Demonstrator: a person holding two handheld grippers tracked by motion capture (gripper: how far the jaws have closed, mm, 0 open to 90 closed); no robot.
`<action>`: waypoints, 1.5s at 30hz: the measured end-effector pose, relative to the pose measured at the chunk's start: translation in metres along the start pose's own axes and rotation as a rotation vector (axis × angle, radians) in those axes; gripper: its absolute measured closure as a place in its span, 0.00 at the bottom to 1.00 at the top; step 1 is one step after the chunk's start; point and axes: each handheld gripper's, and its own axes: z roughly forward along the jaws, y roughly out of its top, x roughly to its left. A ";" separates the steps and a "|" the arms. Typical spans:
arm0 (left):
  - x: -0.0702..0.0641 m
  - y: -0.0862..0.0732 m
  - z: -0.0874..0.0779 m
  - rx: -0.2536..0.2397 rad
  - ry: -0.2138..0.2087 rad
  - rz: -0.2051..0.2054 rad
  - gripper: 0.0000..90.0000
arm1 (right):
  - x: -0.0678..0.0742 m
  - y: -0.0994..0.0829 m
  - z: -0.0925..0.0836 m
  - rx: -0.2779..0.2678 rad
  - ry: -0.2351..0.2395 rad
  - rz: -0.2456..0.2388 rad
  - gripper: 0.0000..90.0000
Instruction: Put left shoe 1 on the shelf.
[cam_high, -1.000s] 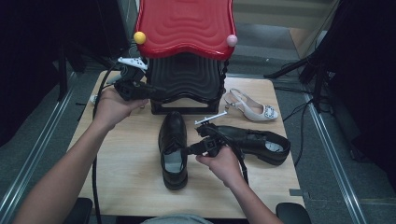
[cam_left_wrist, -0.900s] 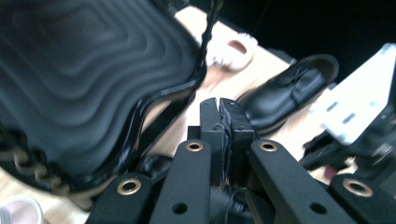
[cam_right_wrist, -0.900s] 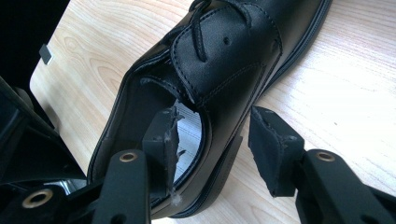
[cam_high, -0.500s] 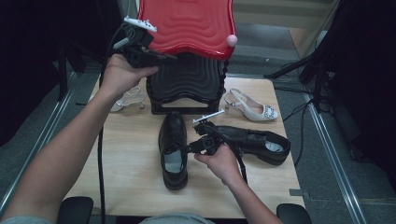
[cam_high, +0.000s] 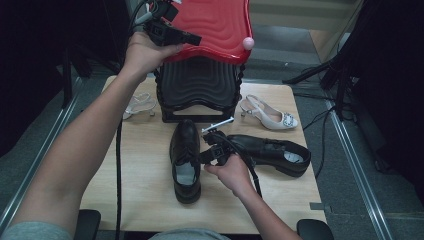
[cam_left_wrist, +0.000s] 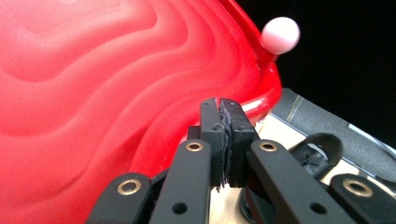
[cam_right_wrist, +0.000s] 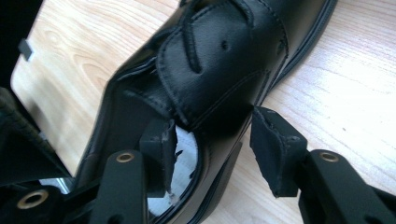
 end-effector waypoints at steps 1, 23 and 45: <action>0.001 0.001 0.003 0.009 0.000 -0.005 0.99 | 0.000 0.000 0.001 0.005 -0.002 0.002 0.56; 0.007 0.003 0.016 0.022 -0.006 -0.026 0.99 | -0.014 0.002 0.024 0.111 -0.035 0.031 0.88; 0.008 0.007 0.015 0.057 0.028 -0.009 1.00 | -0.020 0.009 -0.004 0.080 0.042 0.086 0.97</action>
